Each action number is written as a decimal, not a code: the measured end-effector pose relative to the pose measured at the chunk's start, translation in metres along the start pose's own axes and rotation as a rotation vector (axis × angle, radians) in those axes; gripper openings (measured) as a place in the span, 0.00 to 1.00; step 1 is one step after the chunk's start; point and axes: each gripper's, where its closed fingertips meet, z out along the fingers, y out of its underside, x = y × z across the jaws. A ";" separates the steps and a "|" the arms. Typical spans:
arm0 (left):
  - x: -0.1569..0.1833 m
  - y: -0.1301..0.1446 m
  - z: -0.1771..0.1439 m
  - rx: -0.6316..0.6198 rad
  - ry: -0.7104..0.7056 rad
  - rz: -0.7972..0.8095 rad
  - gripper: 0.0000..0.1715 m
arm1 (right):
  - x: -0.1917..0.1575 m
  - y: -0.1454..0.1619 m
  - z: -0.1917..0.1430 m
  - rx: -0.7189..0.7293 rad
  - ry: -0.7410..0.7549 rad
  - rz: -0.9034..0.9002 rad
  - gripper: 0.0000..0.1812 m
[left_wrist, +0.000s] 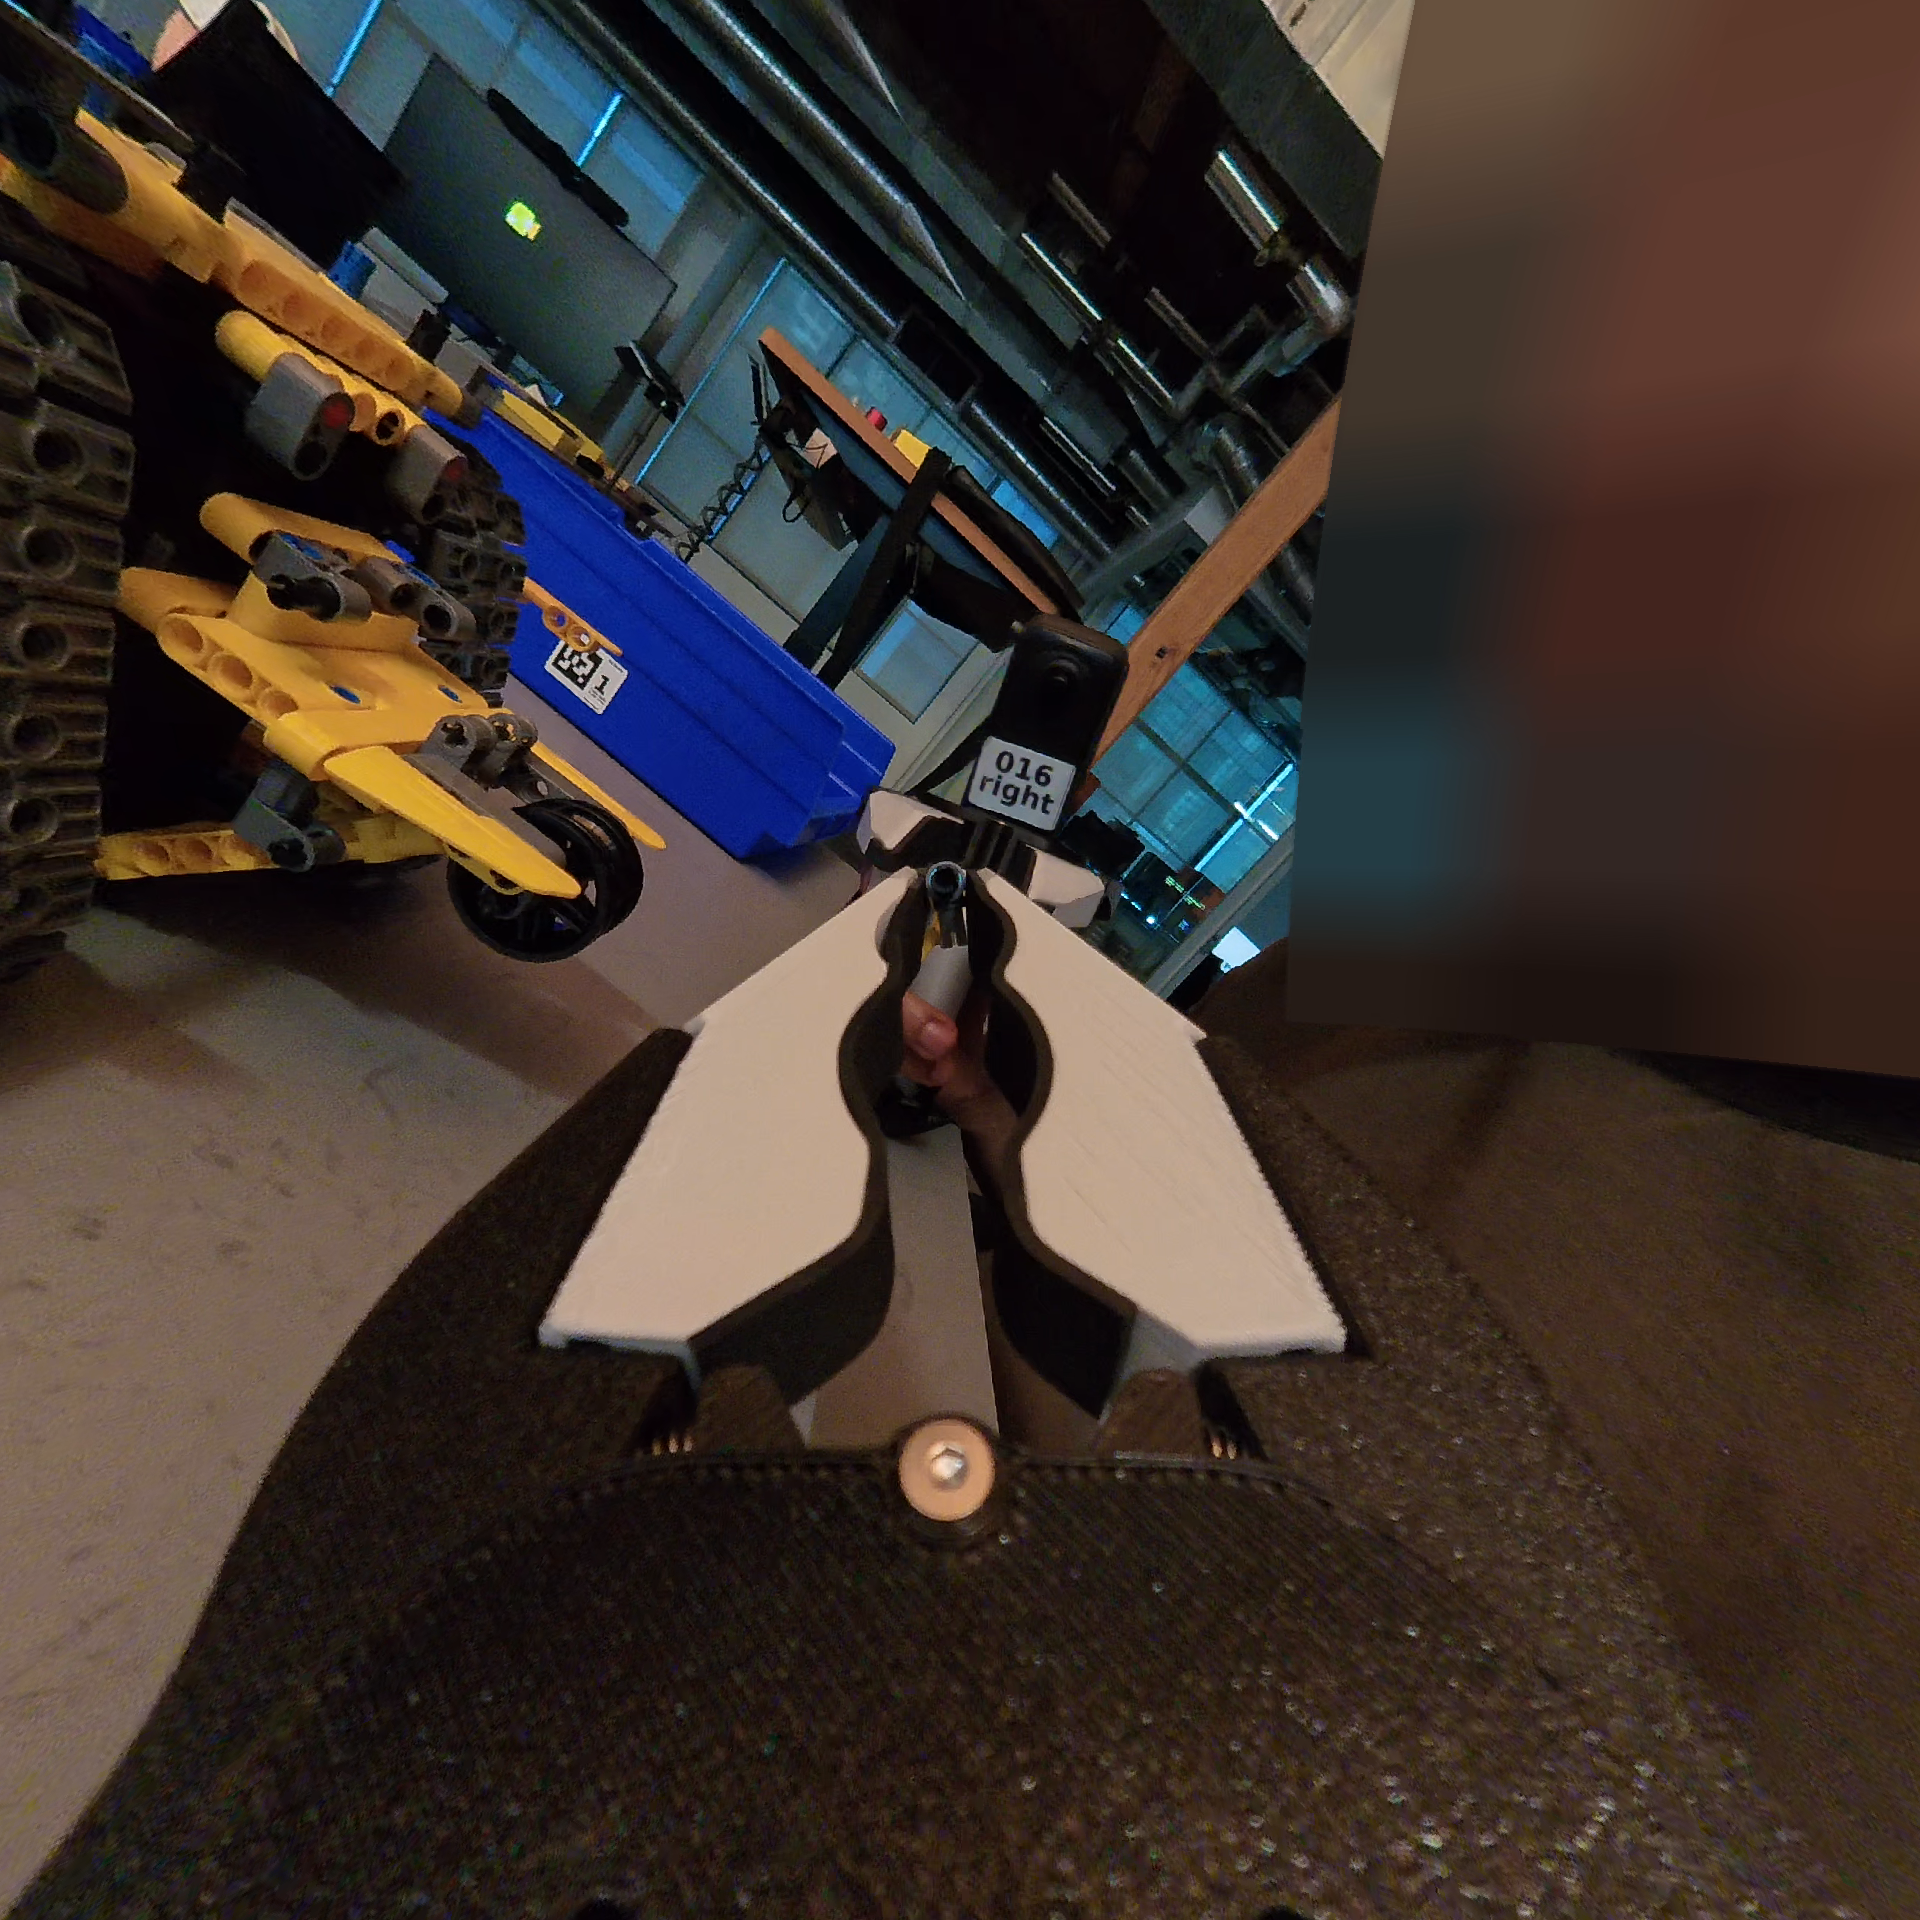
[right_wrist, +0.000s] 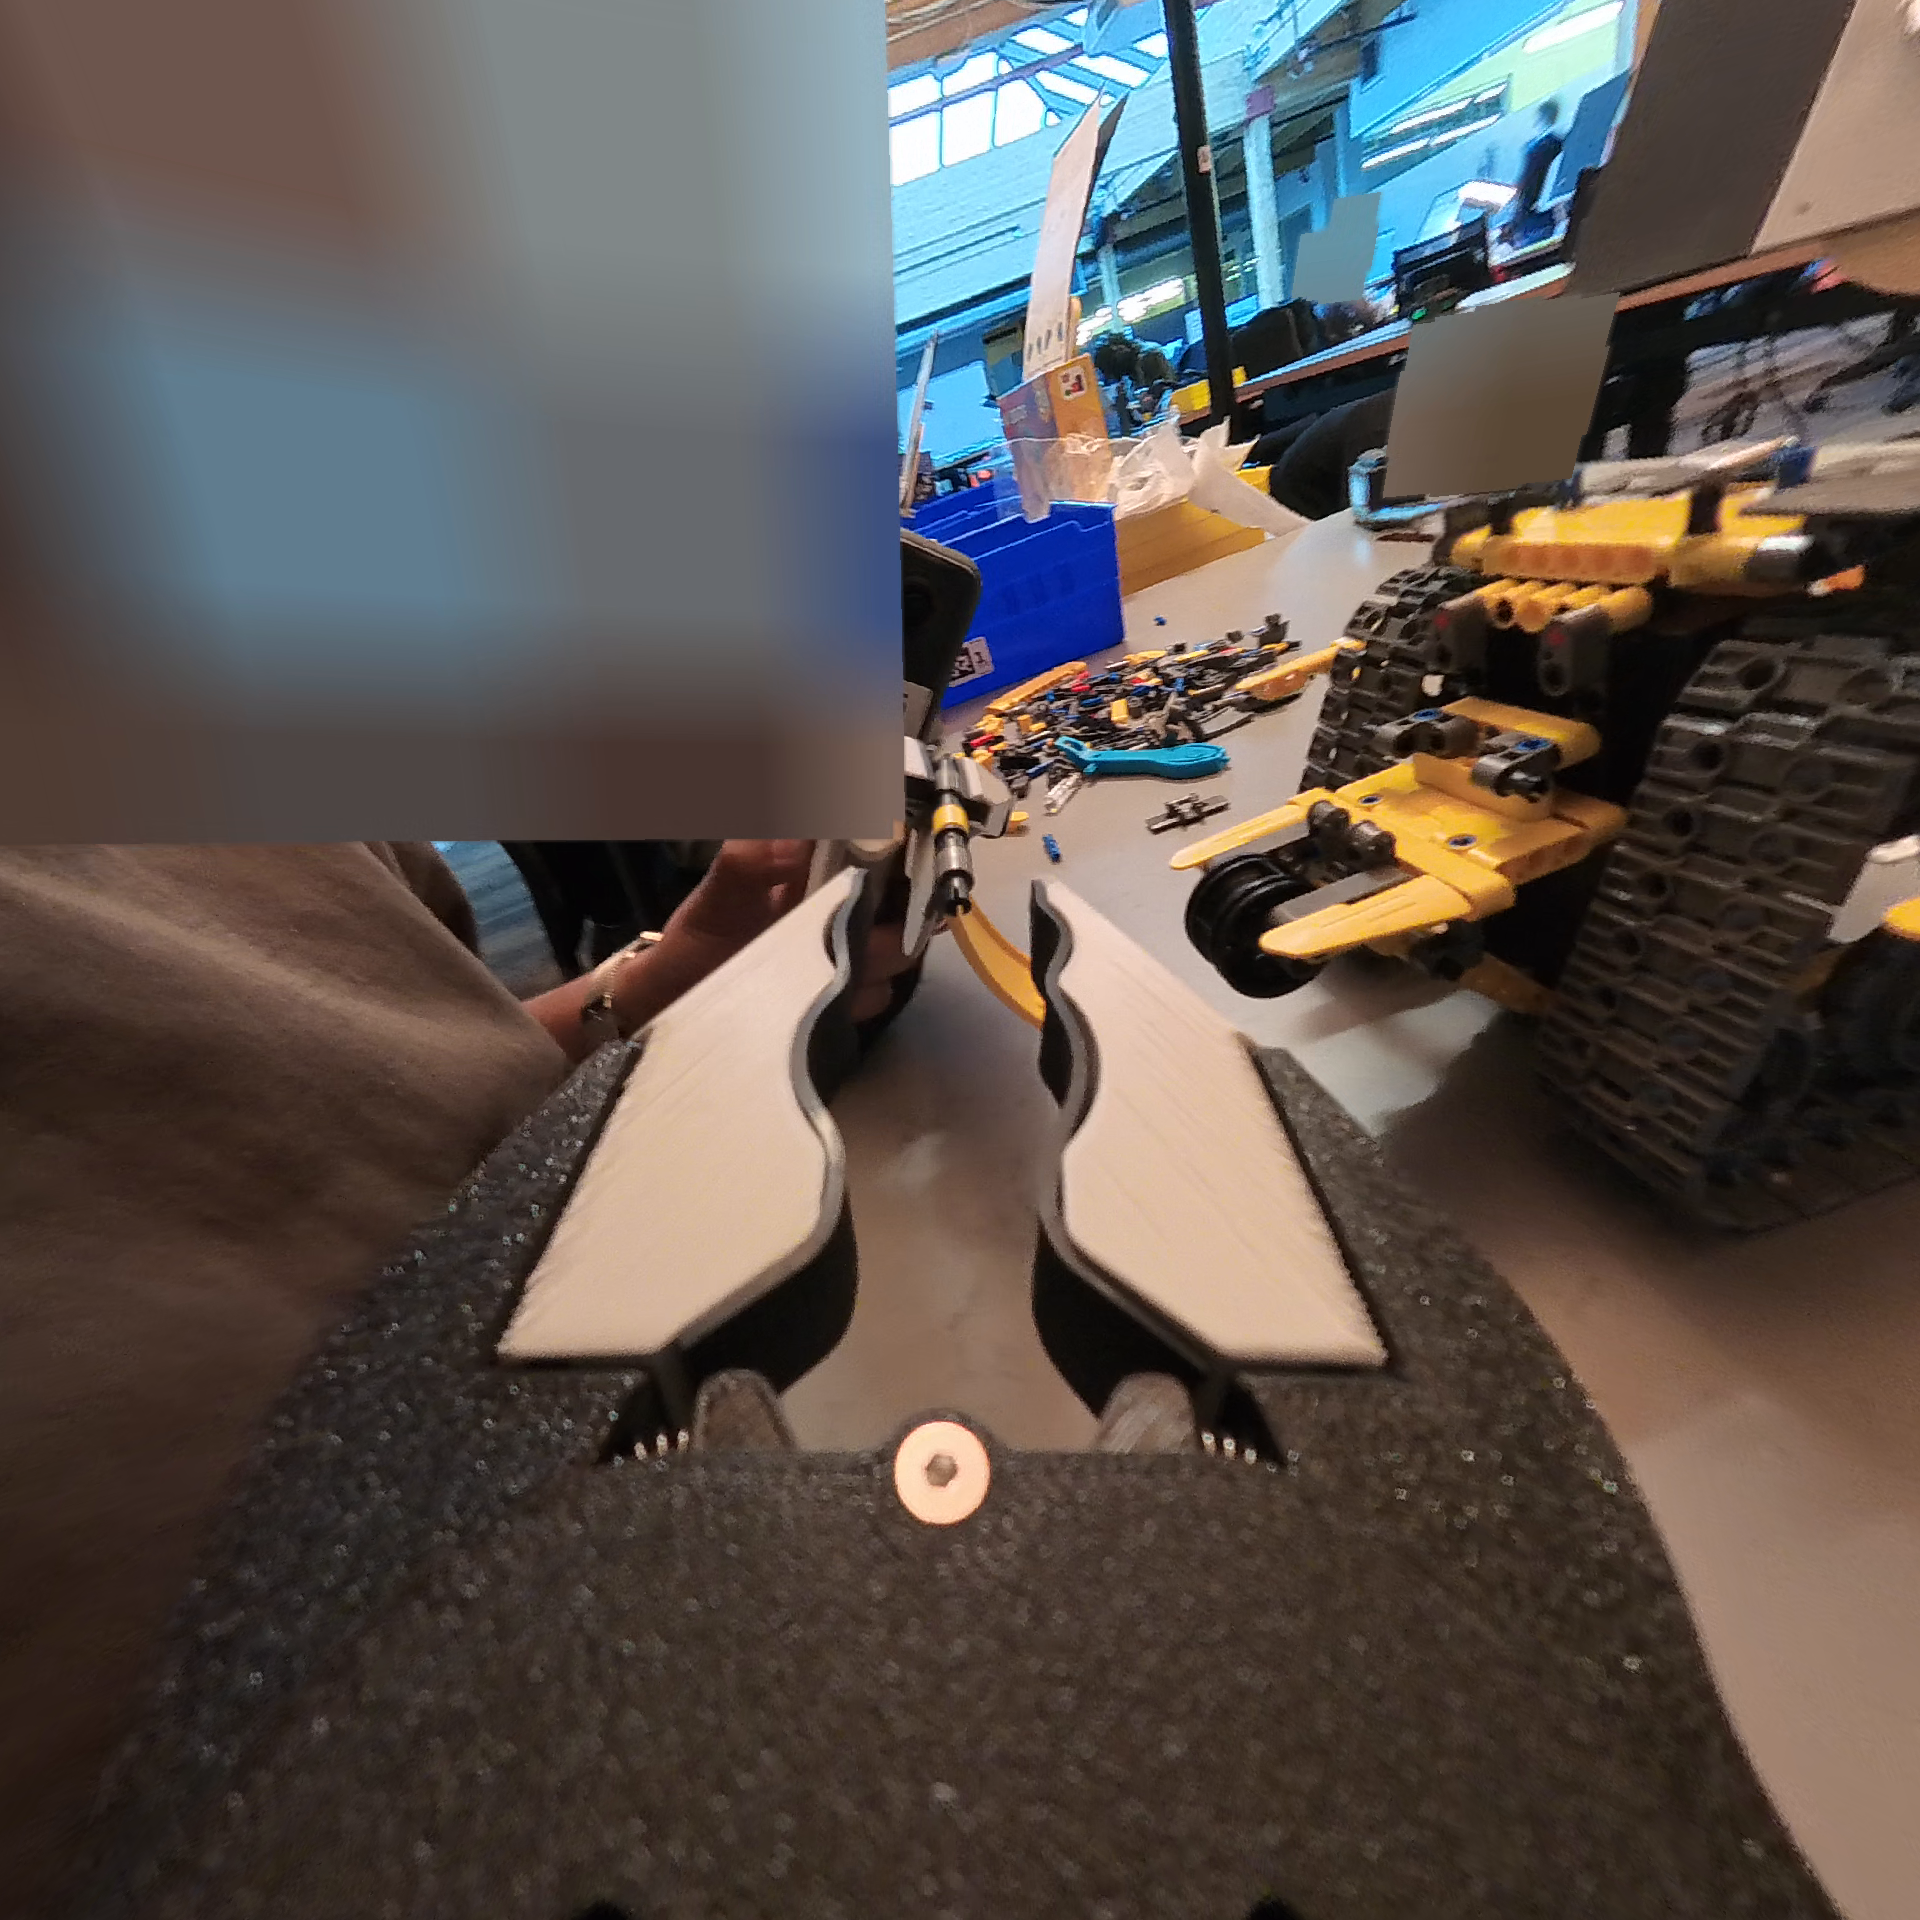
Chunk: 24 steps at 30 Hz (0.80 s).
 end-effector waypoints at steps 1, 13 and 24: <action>0.000 0.000 0.000 0.000 0.000 -0.001 0.02 | 0.000 0.000 0.000 -0.001 0.008 -0.014 0.16; 0.001 0.005 0.003 -0.028 0.010 -0.025 0.02 | -0.007 0.005 0.004 -0.036 -0.001 -0.052 0.11; 0.000 0.007 0.004 -0.038 0.003 -0.029 0.02 | -0.008 0.005 0.005 -0.032 -0.057 0.083 0.18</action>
